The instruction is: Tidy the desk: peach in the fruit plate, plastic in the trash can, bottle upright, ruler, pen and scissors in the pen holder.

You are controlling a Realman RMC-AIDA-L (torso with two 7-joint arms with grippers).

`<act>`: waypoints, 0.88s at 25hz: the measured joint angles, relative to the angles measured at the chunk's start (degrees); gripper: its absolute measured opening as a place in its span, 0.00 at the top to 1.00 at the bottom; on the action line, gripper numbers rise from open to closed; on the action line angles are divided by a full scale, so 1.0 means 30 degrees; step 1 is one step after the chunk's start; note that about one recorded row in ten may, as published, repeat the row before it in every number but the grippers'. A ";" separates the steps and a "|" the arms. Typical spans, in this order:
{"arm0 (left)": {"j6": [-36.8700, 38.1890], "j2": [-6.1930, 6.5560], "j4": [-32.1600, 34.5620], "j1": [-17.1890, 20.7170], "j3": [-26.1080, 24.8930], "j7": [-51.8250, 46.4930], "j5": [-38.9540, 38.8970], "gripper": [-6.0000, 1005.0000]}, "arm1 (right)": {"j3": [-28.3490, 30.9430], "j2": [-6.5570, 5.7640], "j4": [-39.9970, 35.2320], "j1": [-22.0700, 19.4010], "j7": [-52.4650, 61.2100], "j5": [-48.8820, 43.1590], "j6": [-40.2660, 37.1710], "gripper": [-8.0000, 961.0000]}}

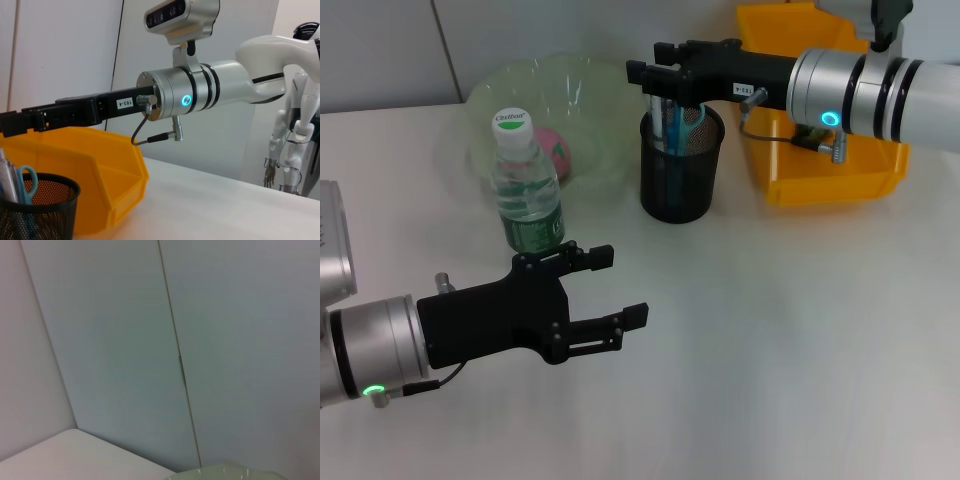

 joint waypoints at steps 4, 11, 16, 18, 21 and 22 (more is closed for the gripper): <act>0.0078 0.0000 0.0028 -0.0025 0.0001 0.0000 0.0000 0.19 | 0.0071 0.0001 -0.0268 -0.0131 0.0021 0.0083 -0.0064 0.55; 0.0220 -0.0001 0.0148 -0.0107 -0.0066 -0.0743 -0.0107 0.19 | 0.0218 -0.0032 -0.2489 -0.2128 0.1081 0.1424 -0.2514 0.32; 0.0580 -0.0189 -0.1202 -0.0303 -0.0758 -0.1126 -0.0158 0.19 | 0.0248 -0.0317 -0.4799 -0.4636 0.2453 0.1593 -0.6737 0.24; 0.0841 -0.0208 -0.1365 -0.0304 -0.0895 -0.1107 -0.0176 0.19 | 0.0249 -0.0615 -0.5154 -0.5373 0.2524 0.1461 -0.8766 0.20; 0.1531 -0.0192 -0.1497 -0.0284 -0.0986 -0.1084 -0.0197 0.19 | 0.0729 -0.1300 -0.4824 -0.6095 0.2714 0.0018 -1.1507 0.18; 0.1572 -0.0178 -0.1499 -0.0274 -0.0987 -0.1087 -0.0193 0.19 | 0.0729 -0.1300 -0.4824 -0.6095 0.2714 0.0018 -1.1507 0.18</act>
